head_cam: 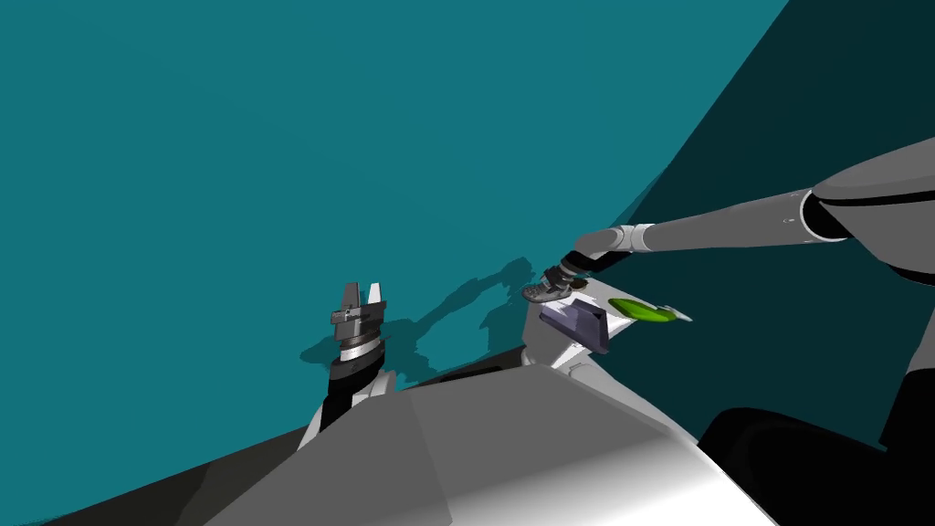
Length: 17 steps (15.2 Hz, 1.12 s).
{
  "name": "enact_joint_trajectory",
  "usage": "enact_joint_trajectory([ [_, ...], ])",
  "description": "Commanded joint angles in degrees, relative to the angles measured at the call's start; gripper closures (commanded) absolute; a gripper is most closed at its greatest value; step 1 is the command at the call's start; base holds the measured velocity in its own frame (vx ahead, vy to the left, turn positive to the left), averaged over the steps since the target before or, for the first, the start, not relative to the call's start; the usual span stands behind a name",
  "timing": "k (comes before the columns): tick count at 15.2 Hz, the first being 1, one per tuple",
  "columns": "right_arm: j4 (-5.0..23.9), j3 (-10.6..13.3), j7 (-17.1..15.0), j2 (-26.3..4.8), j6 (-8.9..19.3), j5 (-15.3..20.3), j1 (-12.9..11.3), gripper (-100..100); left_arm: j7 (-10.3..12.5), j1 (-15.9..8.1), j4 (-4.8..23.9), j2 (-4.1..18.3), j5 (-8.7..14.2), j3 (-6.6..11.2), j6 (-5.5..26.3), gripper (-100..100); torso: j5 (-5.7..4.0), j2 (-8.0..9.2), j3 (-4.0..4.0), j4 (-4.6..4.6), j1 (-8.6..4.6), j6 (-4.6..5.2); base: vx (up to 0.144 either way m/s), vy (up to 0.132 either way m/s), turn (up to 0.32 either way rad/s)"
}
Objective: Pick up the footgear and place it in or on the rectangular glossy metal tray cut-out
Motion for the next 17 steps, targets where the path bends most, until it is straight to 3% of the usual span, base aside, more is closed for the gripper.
enact_joint_trajectory([
  [1, 0.34, -0.12, -0.90, -0.47, -1.55, 0.28, -1.59, 100, 0.00, 0.00, 0.00, 0.00, 0.00, 0.00, 0.00, 0, 0.00, 0.00, 0.00, 0.00, 0.00, 0.00, -0.036, -0.021, -0.101],
  [2, 0.41, -0.22, -0.15, -0.35, -0.71, -0.10, -0.43, 100, 0.00, 0.00, 0.00, 0.00, 0.00, 0.00, 0.00, 0, 0.00, 0.07, 0.04, 0.02, -0.02, 0.01, -0.021, -0.012, -0.029],
  [3, 1.20, -1.66, -0.98, -0.82, -1.73, 1.40, -1.65, 100, 0.00, 0.00, 0.00, 0.00, 0.00, 0.00, 0.00, 0, -0.02, 0.08, 0.05, 0.01, -0.01, 0.01, -0.067, -0.077, -0.150],
  [10, 3.66, -5.66, -3.90, -2.86, -6.14, 5.10, -6.57, 100, 0.00, -0.01, 0.01, 0.01, 0.00, 0.01, 0.01, 0, -0.08, 0.81, 0.55, 0.33, -0.67, 0.20, -0.126, -0.139, -0.185],
  [17, 5.42, -7.45, -5.78, -5.06, -10.92, 5.61, -10.48, 100, 0.00, -0.01, 0.00, 0.00, 0.00, 0.00, 0.00, 0, 0.12, 0.63, 0.46, 0.31, 0.02, 0.08, -0.066, -0.059, -0.103],
])
